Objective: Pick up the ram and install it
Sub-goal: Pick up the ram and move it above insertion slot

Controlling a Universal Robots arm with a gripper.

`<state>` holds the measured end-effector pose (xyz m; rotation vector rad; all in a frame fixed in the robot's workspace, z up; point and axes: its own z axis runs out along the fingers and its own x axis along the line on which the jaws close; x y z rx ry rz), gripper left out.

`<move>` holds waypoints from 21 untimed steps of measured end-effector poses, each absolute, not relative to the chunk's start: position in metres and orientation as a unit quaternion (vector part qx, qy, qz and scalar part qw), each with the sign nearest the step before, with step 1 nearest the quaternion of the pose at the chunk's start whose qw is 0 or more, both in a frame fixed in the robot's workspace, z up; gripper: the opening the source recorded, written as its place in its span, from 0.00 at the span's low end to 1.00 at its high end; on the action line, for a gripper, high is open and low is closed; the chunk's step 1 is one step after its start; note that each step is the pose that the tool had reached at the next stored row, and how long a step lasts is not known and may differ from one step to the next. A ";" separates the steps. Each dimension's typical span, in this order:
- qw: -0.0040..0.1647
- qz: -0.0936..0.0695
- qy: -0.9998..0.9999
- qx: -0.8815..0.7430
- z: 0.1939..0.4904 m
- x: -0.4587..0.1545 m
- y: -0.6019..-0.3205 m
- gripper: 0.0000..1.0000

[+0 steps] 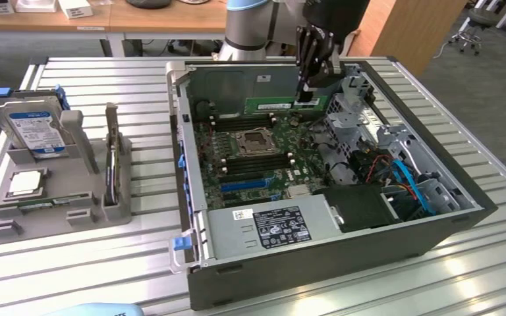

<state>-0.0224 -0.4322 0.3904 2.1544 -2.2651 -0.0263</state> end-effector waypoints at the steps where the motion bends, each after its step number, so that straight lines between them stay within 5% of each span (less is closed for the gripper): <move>1: 0.008 -0.008 -0.725 0.689 0.390 -0.022 -0.432 0.11; 21: 0.008 -0.008 -0.725 0.689 0.372 -0.022 -0.432 0.11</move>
